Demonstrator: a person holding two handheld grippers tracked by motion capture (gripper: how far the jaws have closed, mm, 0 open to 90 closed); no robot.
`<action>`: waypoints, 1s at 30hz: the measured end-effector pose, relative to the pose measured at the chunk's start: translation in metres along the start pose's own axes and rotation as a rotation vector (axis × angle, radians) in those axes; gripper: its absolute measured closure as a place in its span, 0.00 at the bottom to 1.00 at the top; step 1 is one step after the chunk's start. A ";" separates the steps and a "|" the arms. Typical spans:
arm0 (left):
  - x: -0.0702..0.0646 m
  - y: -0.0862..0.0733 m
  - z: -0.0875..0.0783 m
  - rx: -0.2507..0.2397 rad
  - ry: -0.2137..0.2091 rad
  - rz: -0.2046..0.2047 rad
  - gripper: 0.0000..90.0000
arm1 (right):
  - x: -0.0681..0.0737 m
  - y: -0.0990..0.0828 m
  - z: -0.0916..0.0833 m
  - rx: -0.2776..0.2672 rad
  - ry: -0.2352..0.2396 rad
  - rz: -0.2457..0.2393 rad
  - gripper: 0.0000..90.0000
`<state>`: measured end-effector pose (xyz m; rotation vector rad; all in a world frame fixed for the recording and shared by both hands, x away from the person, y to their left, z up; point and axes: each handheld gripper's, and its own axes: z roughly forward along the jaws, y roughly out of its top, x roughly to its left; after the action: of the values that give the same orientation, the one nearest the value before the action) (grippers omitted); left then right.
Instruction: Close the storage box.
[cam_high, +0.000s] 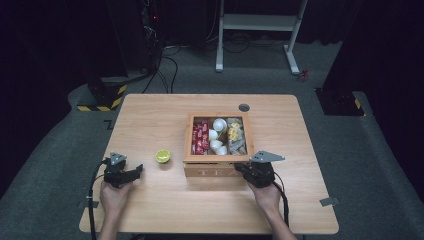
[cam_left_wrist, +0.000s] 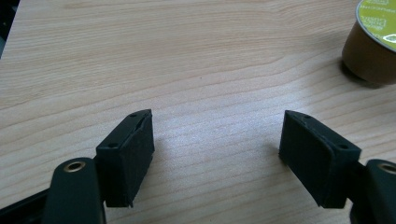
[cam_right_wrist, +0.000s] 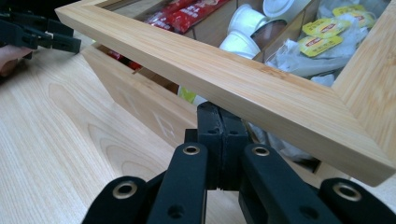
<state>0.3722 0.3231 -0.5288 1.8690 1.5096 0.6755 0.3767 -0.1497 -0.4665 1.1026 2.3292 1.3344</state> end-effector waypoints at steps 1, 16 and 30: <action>0.000 0.000 0.000 0.000 0.000 0.000 0.30 | 0.000 0.000 0.000 0.000 0.000 0.000 1.00; 0.000 0.000 0.000 -0.002 0.001 -0.001 0.30 | 0.000 -0.009 0.003 0.043 0.027 0.001 1.00; 0.000 0.000 0.000 -0.001 0.001 -0.001 0.30 | 0.000 -0.002 -0.012 -0.005 0.043 -0.016 0.95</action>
<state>0.3721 0.3231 -0.5288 1.8679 1.5104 0.6769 0.3692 -0.1577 -0.4621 1.0611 2.3587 1.3706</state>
